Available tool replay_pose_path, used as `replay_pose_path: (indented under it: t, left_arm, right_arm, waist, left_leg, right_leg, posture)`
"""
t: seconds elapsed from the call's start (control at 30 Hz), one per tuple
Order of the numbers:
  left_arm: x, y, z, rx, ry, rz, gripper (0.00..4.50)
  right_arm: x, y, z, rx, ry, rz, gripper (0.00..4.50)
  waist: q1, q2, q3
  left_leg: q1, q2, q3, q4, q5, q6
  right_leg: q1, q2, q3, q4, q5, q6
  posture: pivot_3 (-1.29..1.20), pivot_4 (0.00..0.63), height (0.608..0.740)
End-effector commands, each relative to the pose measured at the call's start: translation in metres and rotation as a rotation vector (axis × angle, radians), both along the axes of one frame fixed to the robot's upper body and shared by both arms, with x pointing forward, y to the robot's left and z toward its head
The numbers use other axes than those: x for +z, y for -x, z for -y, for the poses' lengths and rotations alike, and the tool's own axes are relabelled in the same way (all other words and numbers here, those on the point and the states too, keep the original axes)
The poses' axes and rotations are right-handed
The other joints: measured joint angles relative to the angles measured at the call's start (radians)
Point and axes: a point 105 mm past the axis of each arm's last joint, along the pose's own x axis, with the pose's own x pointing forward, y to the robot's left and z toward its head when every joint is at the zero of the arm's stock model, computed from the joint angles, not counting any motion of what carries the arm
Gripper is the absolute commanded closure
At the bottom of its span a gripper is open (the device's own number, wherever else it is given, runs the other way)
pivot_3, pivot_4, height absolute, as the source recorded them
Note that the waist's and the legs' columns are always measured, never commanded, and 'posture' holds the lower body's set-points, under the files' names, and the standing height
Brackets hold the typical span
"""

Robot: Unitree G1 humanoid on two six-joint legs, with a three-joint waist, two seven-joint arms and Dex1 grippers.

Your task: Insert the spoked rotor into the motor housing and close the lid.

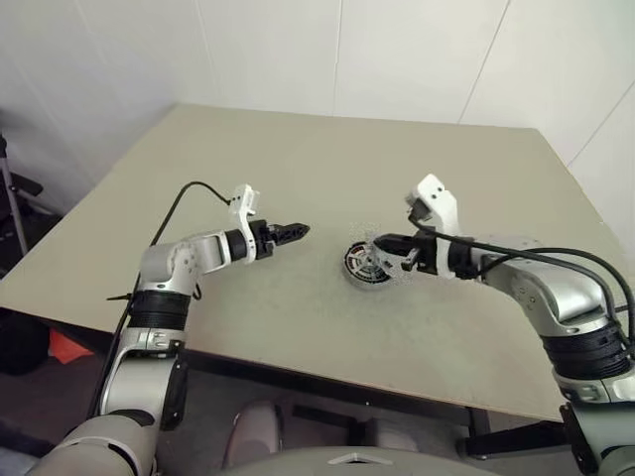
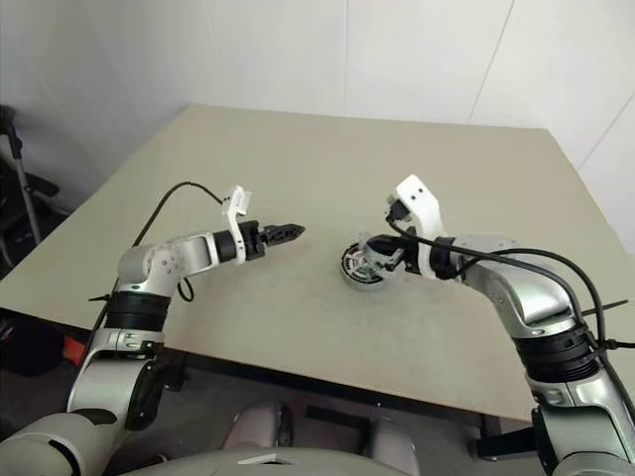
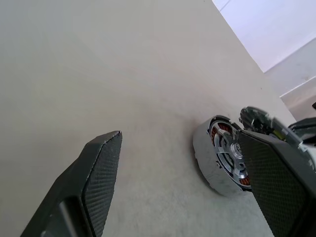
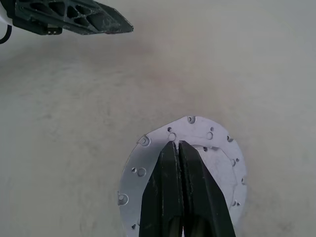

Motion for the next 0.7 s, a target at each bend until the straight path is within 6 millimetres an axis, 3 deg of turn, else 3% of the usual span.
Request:
replay_pose_path:
  t: [0.03,0.27,0.47,0.7]
  left_arm:
    - [0.025,-0.009,-0.005,0.028,0.002,0.084,0.55]
    - [0.036,-0.015,-0.008,0.043,-0.005,0.110,0.55]
    - [0.044,-0.022,-0.013,0.073,0.000,0.123,0.55]
    - [0.045,-0.024,-0.015,0.086,0.002,0.125,0.55]
  right_arm:
    - [0.005,-0.014,-0.004,-0.021,0.029,0.048,4.48]
    - [-0.004,-0.033,-0.017,-0.025,0.027,0.054,4.48]
    - [-0.014,-0.035,-0.030,-0.020,-0.018,0.013,4.48]
    - [-0.045,-0.040,-0.031,-0.075,-0.057,-0.061,4.48]
  waist:
    - [-0.001,0.000,0.000]
    - [-0.002,0.000,0.000]
    - [-0.005,0.000,0.000]
    - [-0.008,-0.001,0.000]
  left_leg:
    - [0.000,0.000,0.000,0.000,0.000,0.000]
    - [0.000,0.000,0.000,0.000,0.000,-0.001]
    - [-0.001,0.000,0.000,-0.001,0.000,0.000]
    - [-0.001,0.000,0.000,-0.001,0.000,0.000]
  right_leg:
    - [0.000,0.000,0.000,0.000,0.000,0.000]
    - [0.000,0.000,0.000,0.000,0.000,0.000]
    - [-0.001,0.000,0.000,0.000,0.000,0.000]
    - [-0.001,0.000,0.000,0.000,0.000,0.000]
  posture:
    - [0.00,0.000,0.740]
    - [0.00,0.000,0.740]
    - [0.00,0.000,0.740]
    - [0.00,0.000,0.740]
